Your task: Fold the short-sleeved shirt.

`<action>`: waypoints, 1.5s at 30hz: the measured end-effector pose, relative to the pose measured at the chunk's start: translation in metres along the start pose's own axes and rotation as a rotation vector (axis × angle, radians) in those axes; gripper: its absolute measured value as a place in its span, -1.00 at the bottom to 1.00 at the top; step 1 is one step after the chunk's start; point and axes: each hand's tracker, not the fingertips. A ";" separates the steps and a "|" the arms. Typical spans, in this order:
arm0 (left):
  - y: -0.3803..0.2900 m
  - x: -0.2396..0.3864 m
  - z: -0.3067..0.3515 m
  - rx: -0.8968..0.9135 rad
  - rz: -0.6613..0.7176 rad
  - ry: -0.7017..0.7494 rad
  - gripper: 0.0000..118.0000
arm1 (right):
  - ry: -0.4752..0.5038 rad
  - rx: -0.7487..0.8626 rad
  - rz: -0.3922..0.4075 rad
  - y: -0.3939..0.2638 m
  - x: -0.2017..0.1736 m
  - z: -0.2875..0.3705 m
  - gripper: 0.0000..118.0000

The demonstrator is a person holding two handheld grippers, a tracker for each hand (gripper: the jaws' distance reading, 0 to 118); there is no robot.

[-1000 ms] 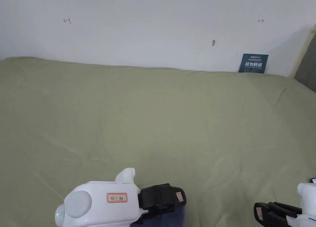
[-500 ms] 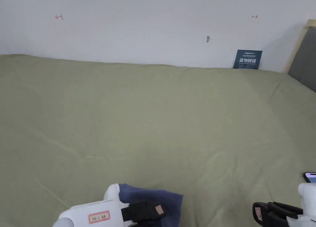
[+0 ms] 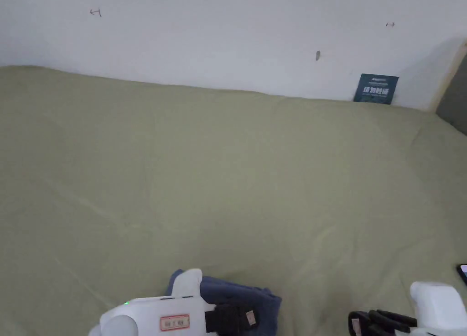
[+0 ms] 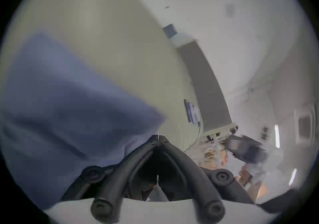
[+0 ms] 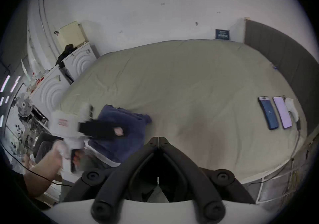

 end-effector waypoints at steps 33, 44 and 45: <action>0.023 -0.085 0.025 -0.189 0.124 0.255 -0.54 | 0.696 -0.287 -0.359 -0.023 0.019 -0.223 -1.00; 0.082 -0.124 0.135 0.001 0.191 0.192 -0.54 | 0.609 -0.197 -0.266 0.005 0.006 -0.196 -1.00; 0.090 -0.131 0.154 -0.008 0.179 0.224 -0.54 | 0.606 -0.190 -0.258 0.008 0.005 -0.194 -1.00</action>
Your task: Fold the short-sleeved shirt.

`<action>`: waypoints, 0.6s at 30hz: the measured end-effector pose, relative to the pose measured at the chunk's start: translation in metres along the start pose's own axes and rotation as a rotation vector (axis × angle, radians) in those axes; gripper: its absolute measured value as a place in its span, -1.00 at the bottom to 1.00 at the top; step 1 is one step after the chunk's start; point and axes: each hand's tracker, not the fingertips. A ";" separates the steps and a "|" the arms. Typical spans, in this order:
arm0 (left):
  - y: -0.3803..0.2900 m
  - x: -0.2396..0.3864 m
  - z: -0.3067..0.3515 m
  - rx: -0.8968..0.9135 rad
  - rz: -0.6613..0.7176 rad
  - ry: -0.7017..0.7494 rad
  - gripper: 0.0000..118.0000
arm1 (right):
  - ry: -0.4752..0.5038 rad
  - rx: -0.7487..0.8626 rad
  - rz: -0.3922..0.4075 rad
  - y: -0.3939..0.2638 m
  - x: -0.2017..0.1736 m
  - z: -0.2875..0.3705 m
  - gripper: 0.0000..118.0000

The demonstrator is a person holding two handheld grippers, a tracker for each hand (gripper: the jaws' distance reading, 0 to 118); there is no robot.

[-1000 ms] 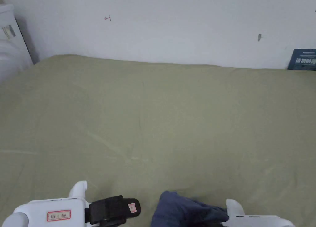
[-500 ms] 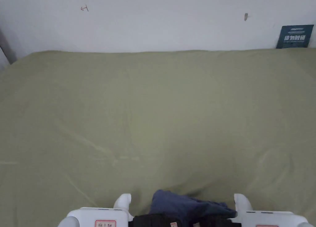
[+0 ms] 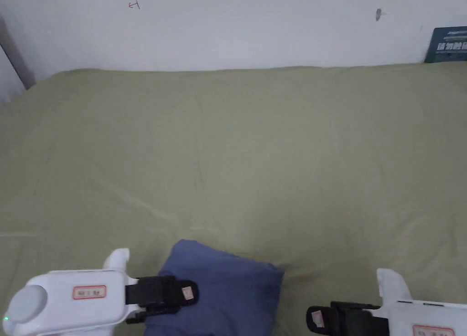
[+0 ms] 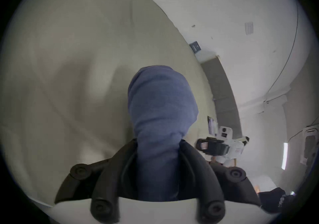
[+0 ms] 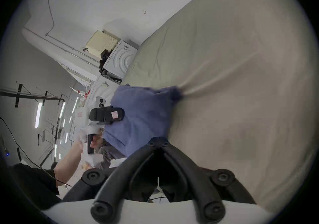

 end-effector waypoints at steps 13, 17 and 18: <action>0.097 -0.131 0.232 0.043 0.090 0.505 -0.54 | -0.114 0.010 -0.002 -0.007 -0.018 0.017 -1.00; 0.095 -0.162 0.248 0.013 0.178 0.691 -0.50 | -0.155 0.000 -0.023 -0.012 -0.013 0.030 -1.00; 0.091 -0.169 0.245 0.037 0.193 0.665 -0.29 | -0.171 0.002 -0.022 -0.013 -0.013 0.032 -1.00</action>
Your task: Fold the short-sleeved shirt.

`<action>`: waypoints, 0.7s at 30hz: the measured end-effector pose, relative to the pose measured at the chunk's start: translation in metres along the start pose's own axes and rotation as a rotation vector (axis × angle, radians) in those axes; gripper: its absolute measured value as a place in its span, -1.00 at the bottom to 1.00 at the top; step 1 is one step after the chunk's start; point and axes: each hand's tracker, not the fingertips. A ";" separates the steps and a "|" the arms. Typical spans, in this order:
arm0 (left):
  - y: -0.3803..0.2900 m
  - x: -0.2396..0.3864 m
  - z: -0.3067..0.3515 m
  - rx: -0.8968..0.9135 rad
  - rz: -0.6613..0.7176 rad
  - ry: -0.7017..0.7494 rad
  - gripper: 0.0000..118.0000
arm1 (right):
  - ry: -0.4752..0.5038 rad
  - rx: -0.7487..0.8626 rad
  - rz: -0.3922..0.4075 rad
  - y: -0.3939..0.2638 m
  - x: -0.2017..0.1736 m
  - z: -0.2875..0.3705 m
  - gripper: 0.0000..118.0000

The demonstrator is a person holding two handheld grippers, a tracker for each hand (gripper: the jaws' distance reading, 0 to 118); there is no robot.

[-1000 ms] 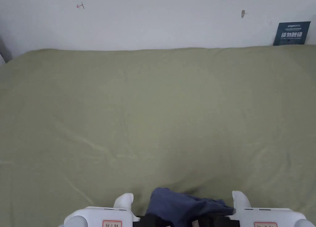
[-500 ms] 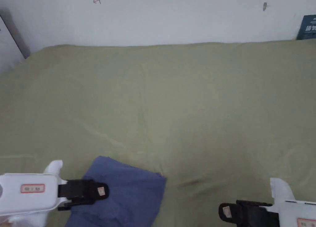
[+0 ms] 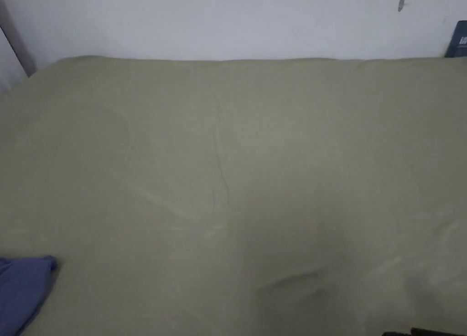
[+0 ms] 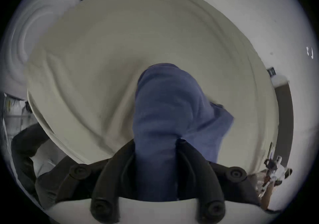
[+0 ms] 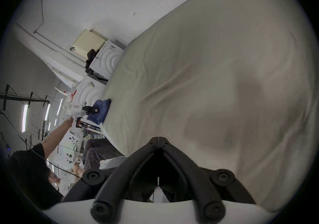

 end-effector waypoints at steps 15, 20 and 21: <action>-0.080 0.100 0.116 0.400 -0.238 0.492 0.80 | -0.092 0.110 0.213 -0.007 -0.054 0.070 -1.00; -0.147 0.210 0.132 0.578 -0.372 0.225 0.77 | -0.194 0.169 0.354 -0.009 -0.086 0.100 -1.00; -0.162 0.229 0.132 0.596 -0.375 0.134 0.71 | -0.202 0.185 0.362 -0.009 -0.091 0.105 -1.00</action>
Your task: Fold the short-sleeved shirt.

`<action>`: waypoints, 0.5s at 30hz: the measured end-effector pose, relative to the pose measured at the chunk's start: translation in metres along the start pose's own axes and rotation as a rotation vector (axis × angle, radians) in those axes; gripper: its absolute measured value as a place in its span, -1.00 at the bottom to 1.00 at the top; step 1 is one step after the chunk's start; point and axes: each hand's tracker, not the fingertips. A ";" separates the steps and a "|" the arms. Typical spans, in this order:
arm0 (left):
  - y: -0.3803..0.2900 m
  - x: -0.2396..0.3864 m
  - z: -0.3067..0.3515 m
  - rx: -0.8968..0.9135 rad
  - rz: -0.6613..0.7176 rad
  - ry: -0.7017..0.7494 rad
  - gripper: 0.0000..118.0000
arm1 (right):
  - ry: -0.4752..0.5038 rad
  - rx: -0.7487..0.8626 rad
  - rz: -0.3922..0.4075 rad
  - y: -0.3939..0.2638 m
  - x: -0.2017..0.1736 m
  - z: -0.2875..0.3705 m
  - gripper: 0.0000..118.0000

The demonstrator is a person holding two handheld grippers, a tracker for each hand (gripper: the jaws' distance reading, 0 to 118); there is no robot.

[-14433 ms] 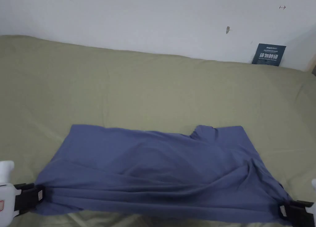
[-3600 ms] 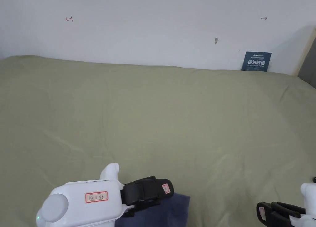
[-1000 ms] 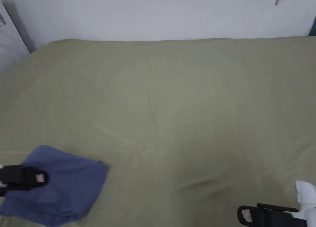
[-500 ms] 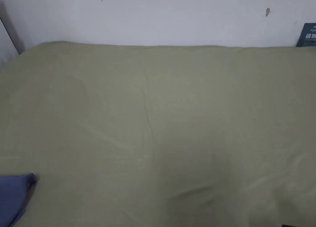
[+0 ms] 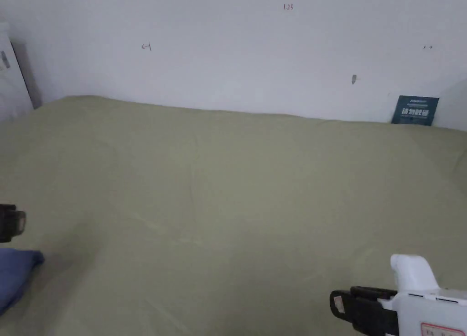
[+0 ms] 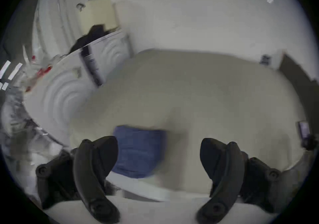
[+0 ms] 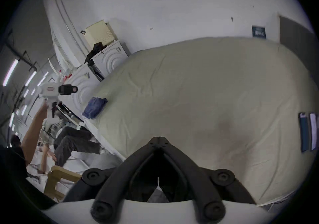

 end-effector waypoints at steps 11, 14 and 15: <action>-0.066 0.194 0.009 0.114 -0.060 -0.246 -0.99 | -0.192 0.096 0.018 -0.001 -0.020 0.024 -1.00; -0.064 0.209 0.010 0.081 -0.044 -0.246 -0.99 | -0.222 0.112 0.009 -0.001 -0.019 0.025 -1.00; -0.062 0.210 0.011 0.081 -0.037 -0.238 -0.99 | -0.243 0.122 0.008 0.000 -0.019 0.026 -1.00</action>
